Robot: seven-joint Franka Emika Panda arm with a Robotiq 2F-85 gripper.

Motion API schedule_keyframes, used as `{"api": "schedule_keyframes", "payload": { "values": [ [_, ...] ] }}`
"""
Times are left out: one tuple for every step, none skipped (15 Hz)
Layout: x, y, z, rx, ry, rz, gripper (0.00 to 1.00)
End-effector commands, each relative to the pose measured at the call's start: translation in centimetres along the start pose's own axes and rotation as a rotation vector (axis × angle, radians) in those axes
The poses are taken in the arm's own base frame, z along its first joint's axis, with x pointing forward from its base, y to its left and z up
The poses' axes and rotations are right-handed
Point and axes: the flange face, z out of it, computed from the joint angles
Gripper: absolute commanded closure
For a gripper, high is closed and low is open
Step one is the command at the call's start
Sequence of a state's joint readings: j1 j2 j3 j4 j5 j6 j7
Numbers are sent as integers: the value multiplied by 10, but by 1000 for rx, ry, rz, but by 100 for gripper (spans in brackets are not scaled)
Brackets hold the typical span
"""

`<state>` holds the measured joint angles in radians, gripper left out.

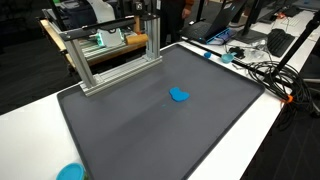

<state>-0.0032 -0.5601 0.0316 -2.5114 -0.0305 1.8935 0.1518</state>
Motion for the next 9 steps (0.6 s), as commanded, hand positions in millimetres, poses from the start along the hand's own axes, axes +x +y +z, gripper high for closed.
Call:
{"api": "schedule_keyframes", "payload": {
  "values": [
    [-17, 3, -3, 21, -24, 64, 14],
    [-17, 6, -5, 22, -26, 68, 6],
    [-18, 10, -8, 24, -14, 75, 2],
    [-19, 17, -15, 22, 17, 69, 0],
    [-22, 24, -22, 14, 44, 71, 0],
    [-27, 35, -35, 5, 91, 66, 0],
    [-33, 44, -48, -17, 147, 40, 0],
    [-14, 27, -26, -3, 56, 60, 0],
    [-17, 32, -33, -1, 74, 63, 0]
  ]
}}
